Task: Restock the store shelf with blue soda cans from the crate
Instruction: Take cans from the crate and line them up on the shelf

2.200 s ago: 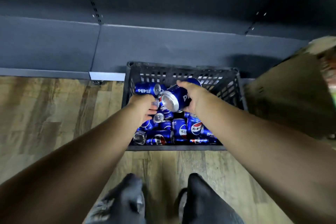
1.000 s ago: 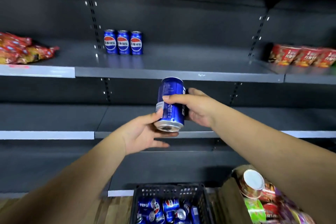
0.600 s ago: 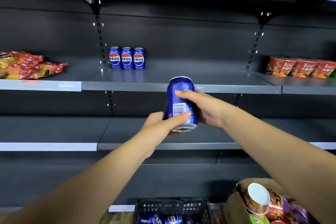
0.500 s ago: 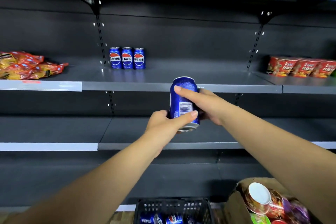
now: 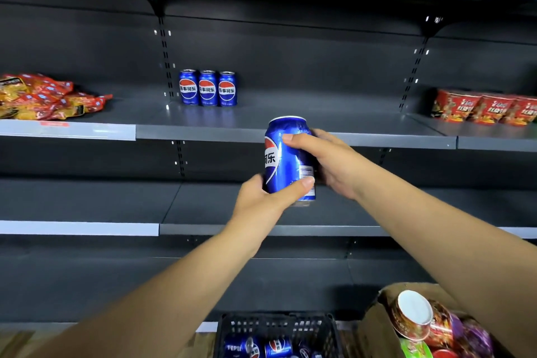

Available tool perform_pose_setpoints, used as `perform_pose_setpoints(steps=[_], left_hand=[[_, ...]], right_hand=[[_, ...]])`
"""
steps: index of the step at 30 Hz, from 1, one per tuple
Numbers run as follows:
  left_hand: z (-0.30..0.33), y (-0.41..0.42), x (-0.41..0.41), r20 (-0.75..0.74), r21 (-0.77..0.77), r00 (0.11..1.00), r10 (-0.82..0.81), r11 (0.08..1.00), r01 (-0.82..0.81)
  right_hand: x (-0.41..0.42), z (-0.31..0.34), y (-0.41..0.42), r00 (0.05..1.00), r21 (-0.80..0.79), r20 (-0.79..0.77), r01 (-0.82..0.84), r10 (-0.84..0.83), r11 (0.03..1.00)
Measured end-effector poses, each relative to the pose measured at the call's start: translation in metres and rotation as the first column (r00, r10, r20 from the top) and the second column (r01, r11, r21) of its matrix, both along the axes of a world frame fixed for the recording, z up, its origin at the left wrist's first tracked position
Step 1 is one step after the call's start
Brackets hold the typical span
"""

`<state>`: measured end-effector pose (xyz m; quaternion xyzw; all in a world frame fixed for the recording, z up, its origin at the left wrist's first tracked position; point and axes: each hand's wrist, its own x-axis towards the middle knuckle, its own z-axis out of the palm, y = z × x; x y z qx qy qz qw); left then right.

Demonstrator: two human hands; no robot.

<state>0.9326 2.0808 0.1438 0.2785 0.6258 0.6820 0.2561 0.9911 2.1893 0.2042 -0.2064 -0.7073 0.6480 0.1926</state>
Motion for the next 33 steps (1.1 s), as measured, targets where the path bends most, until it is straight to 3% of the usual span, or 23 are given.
perform_pose_setpoints(steps=[3, 5, 8, 12, 15, 20, 25, 30, 33], left_hand=[[0.000, 0.000, -0.003, -0.107, -0.056, 0.986, 0.127, 0.989, -0.134], [0.002, -0.004, -0.006, -0.161, -0.091, 0.981, 0.107, 0.988, -0.123], [0.003, -0.014, -0.017, -0.166, -0.070, 0.986, 0.005, 0.997, -0.017], [0.004, -0.032, -0.044, -0.045, -0.028, 0.985, -0.168, 0.986, 0.167], [0.003, -0.039, -0.059, -0.035, -0.007, 0.960, -0.276, 0.961, 0.276], [-0.001, -0.048, -0.072, -0.039, 0.084, 0.990, -0.134, 0.987, 0.136], [-0.006, -0.048, -0.086, -0.126, 0.016, 0.989, 0.077, 0.997, -0.076], [-0.012, -0.052, -0.114, -0.143, -0.027, 0.985, -0.093, 0.996, 0.090], [-0.017, -0.048, -0.129, -0.228, -0.040, 0.970, -0.079, 0.997, 0.071]], right_hand=[[-0.008, 0.001, -0.013, 1.000, 0.039, -0.011, 0.022, -0.022, 0.999], [-0.015, -0.002, -0.018, 0.995, 0.041, -0.031, 0.091, -0.090, 0.995], [-0.024, -0.001, -0.018, 0.992, 0.016, -0.064, 0.113, -0.112, 0.993], [-0.031, 0.006, -0.016, 0.996, -0.057, -0.089, -0.015, 0.010, 0.998], [-0.045, 0.003, -0.022, 0.990, -0.130, -0.117, -0.096, 0.081, 0.987], [-0.069, -0.001, -0.038, 0.991, -0.189, -0.094, -0.110, 0.094, 0.976], [-0.095, -0.005, -0.049, 0.999, -0.052, 0.006, 0.033, -0.033, 0.998], [-0.108, -0.009, -0.039, 0.997, -0.032, -0.067, 0.045, -0.047, 0.998], [-0.116, -0.009, -0.029, 0.993, -0.102, -0.121, -0.017, 0.005, 0.995]])
